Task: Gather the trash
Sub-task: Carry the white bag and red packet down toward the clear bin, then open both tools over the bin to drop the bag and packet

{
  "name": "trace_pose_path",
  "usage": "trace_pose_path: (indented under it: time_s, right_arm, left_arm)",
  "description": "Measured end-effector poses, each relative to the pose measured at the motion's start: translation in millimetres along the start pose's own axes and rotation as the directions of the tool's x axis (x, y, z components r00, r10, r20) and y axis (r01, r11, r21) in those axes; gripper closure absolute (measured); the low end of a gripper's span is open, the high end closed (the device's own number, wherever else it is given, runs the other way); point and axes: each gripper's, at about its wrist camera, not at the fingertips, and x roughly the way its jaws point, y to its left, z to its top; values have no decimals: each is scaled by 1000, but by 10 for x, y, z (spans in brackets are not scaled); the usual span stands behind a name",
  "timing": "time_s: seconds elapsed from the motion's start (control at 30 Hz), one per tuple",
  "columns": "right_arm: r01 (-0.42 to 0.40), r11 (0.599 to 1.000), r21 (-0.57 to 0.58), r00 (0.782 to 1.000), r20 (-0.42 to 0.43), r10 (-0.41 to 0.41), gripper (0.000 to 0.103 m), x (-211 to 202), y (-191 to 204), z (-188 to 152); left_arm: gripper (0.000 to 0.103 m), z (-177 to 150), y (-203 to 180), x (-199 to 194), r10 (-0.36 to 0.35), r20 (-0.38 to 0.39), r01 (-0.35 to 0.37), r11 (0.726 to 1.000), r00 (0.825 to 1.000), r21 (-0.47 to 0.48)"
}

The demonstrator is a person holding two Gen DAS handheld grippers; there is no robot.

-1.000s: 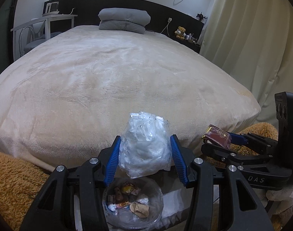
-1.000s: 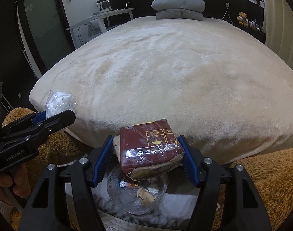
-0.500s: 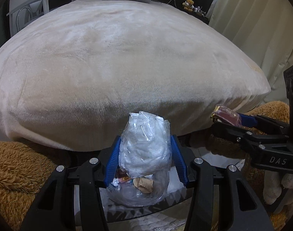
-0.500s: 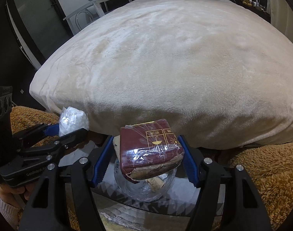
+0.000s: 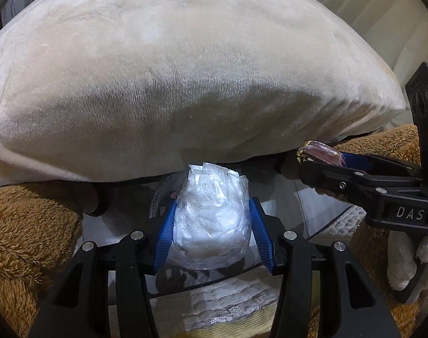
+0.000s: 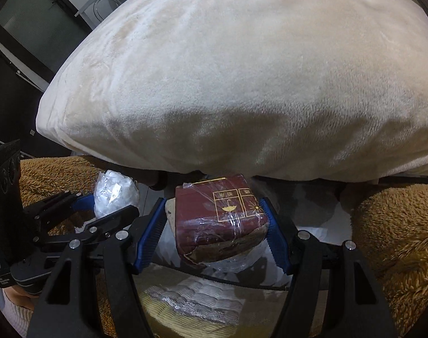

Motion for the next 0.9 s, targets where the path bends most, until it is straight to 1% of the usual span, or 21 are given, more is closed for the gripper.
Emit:
trace_pose_path:
  time_s: [0.1,0.33,0.57,0.63,0.73,0.8,0.83,0.87,0.9]
  right_arm:
    - [-19,999,35,999,-47,21,37,102,-47,-3]
    - [-45,996,78,993,-102,53,37,237,-75,8]
    - [-42,995,85,991,-125,53,37,298,-75,-3]
    - [-62,994,92,990,-117,73,36,297,-60,6]
    - [-60,994,86,992,-106,69,36,293,-59,26]
    - [-62,994,95,993,-99,71,36,288,-58,35]
    - [-60,994,95,993,-97,69,34,287,-56,38]
    - [-62,993,97,993,-97,71,31,286,-58,41]
    - [-64,993,101,992,-98,74,23,290,-62,36]
  left_arm:
    - [53,12,-21,99,5,-48,-5,1000,999,5]
    - [53,-61,-18,195,25,-107,-22,999,994,27]
    - [53,-79,-27,266,39,-152,-34,999,988,33]
    - [53,-96,-52,300,39,-160,-34,999,986,37]
    - [52,-100,-59,299,41,-168,-35,999,985,39]
    - [42,-102,-64,294,51,-169,-43,998,984,47]
    - [34,-102,-60,293,53,-170,-46,998,984,45]
    - [33,-102,-48,286,59,-166,-53,998,984,40]
    - [33,-98,-35,273,64,-160,-59,998,985,35]
